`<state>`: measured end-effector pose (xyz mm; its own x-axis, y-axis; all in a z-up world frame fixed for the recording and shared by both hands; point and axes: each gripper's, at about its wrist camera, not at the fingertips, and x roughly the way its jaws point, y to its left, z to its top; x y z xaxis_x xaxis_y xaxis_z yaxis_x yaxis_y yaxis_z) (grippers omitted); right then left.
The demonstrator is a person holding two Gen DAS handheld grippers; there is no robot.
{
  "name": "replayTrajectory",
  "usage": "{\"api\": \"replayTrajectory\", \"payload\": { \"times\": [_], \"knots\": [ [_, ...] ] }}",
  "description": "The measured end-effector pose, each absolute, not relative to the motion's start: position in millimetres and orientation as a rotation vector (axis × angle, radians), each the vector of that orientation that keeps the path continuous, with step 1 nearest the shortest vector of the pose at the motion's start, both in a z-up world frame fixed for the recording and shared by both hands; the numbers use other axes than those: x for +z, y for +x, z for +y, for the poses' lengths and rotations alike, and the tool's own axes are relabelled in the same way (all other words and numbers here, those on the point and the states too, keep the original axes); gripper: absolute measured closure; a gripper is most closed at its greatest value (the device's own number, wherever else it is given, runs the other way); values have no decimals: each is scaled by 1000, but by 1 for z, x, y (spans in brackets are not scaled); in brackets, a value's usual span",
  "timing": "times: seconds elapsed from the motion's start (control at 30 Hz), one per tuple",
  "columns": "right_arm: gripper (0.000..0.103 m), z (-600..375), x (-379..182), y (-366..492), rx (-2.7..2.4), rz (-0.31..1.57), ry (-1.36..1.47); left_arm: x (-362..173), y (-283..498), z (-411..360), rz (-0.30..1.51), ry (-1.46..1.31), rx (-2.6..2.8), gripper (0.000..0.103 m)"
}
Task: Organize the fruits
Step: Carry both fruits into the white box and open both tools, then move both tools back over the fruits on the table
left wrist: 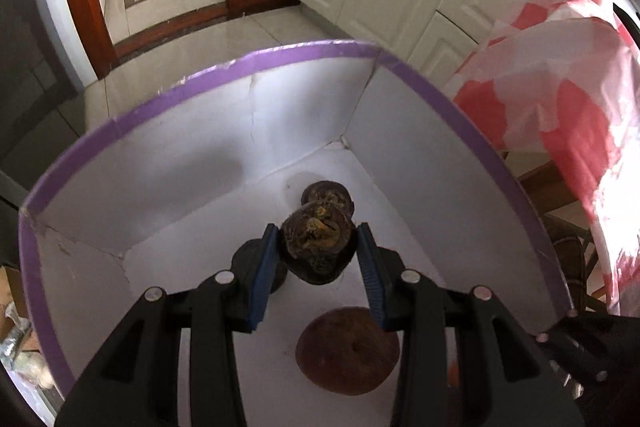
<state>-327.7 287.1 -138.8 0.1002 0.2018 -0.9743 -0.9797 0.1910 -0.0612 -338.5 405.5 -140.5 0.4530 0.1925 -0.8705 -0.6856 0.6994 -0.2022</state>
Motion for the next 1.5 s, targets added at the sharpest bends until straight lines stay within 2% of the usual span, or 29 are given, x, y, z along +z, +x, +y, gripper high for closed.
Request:
{"api": "replayTrajectory", "payload": {
  "times": [0.5,0.63,0.7,0.77,0.83,0.97,1.1,1.2,1.33,1.4,1.5],
  "knots": [
    [59,309,-159,-330,1064,1102,-1030,-153,-333,404,1010,-598,621,63],
    [45,308,-147,-323,1077,1092,-987,-158,-330,406,1046,-589,630,62],
    [43,307,-142,-322,1091,1090,-960,-159,-330,406,1060,-581,642,55],
    [41,304,-134,-321,1110,1078,-926,-158,-329,405,1055,-577,657,34],
    [36,299,-123,-324,1125,1034,-899,-153,-331,404,1037,-579,676,25],
    [29,283,-82,-337,1221,884,-817,-139,-330,402,1027,-586,681,21],
    [24,257,-32,-349,1332,724,-709,-99,-330,403,972,-511,796,20],
    [21,230,15,-347,1338,571,-602,-45,-328,393,839,-383,950,20],
    [16,170,86,-322,1263,403,-354,34,-321,356,560,-305,965,6],
    [16,135,115,-303,1182,321,-258,76,-305,322,429,-249,882,3],
    [16,92,137,-279,1056,239,-184,113,-267,272,351,-161,724,2]
  ]
}}
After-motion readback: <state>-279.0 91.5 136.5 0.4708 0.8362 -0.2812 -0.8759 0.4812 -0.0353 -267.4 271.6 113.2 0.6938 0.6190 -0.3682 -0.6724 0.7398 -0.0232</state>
